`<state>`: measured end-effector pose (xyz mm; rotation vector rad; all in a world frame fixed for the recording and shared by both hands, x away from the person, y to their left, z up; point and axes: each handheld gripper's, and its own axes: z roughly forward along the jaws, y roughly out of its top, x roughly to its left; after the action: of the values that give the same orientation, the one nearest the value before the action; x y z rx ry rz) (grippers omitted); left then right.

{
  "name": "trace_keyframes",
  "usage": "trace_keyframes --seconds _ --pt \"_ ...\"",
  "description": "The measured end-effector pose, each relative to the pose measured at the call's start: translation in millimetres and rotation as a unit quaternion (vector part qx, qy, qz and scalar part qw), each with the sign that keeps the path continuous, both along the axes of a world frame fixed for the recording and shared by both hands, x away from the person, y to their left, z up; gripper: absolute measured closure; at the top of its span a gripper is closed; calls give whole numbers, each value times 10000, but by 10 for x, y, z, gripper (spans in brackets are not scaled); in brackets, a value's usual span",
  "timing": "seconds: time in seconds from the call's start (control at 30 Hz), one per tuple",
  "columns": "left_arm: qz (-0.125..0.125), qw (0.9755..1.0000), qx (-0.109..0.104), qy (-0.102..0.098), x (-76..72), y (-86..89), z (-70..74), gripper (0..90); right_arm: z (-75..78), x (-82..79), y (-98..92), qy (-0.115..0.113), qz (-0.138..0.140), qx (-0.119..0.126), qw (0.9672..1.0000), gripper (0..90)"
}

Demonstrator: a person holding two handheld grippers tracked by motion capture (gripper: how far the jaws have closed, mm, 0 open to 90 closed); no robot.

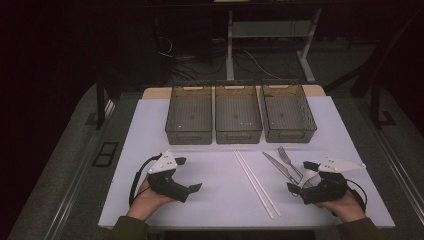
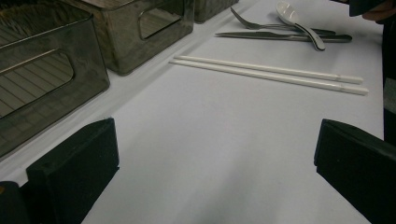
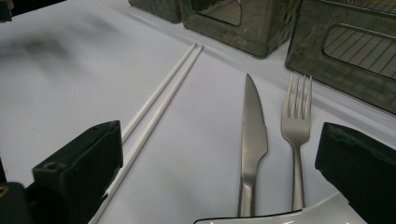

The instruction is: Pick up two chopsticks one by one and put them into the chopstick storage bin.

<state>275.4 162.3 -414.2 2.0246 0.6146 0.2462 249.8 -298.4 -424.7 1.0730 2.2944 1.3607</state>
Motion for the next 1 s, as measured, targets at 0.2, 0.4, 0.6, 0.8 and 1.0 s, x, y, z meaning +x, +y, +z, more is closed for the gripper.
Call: trace_keyframes --seconds 0.2,0.4,0.6,0.8,1.0 --pt "-1 10000 2 -2 3 -2 0 0 6 -7 -4 40 -16 -19 10000 9" --pt "-14 10000 -18 6 2 1 -1 0 24 -6 16 95 -30 -89 9999 9" --pt "-16 10000 -33 28 -4 -12 -7 0 60 -3 84 166 49 -145 9997 48" --pt "-59 9999 -86 49 9 -28 -3 0 80 25 159 292 76 -152 9994 61" --pt "-58 9999 -105 96 6 -21 -12 0 84 68 279 336 140 -176 9992 131"
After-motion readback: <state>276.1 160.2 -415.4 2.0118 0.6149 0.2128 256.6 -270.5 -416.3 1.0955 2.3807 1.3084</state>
